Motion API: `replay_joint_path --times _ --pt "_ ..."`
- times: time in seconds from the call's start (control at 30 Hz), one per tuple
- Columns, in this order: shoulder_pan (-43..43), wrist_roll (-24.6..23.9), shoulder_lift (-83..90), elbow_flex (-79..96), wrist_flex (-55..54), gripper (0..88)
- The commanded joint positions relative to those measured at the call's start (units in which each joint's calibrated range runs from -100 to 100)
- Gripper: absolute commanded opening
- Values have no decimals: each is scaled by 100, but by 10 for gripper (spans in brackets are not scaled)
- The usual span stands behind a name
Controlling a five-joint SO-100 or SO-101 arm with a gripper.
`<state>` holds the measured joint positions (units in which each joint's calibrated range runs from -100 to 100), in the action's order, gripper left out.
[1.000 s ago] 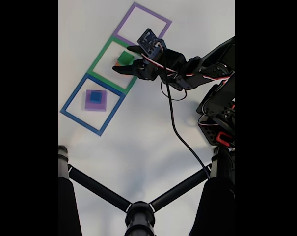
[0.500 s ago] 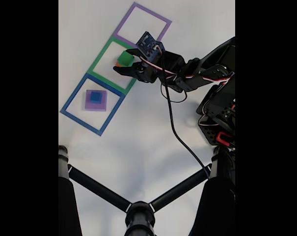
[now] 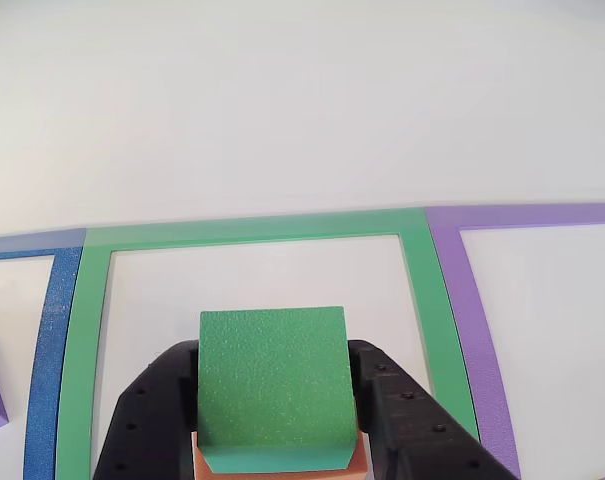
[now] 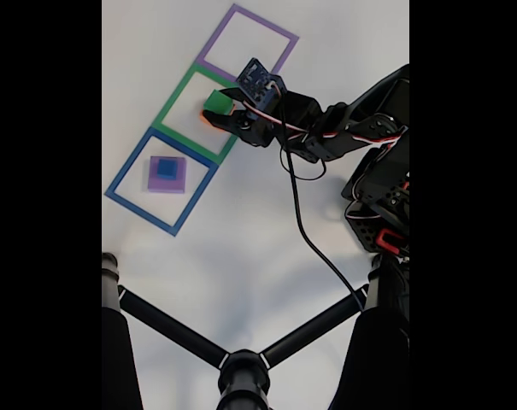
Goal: Tower of hanoi
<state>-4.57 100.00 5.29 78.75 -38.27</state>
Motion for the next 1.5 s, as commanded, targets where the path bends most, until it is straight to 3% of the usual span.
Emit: replay_joint_path --times 0.0,0.13,0.27,0.53,0.8,1.0,1.2,1.33,1.47 --pt "110 0 208 -11 -127 73" --pt "140 0 489 -56 83 73" --pt "171 0 1298 -401 1305 72" --pt "-96 0 3109 -2146 5830 68" --pt "-645 0 3413 -5390 10468 66" --pt "-1247 0 3133 -7462 12645 64" --pt "-1827 0 3061 -7371 12734 64" --pt "-2132 0 3125 -6290 11641 65" --pt "-2353 0 3109 -4881 9772 64"
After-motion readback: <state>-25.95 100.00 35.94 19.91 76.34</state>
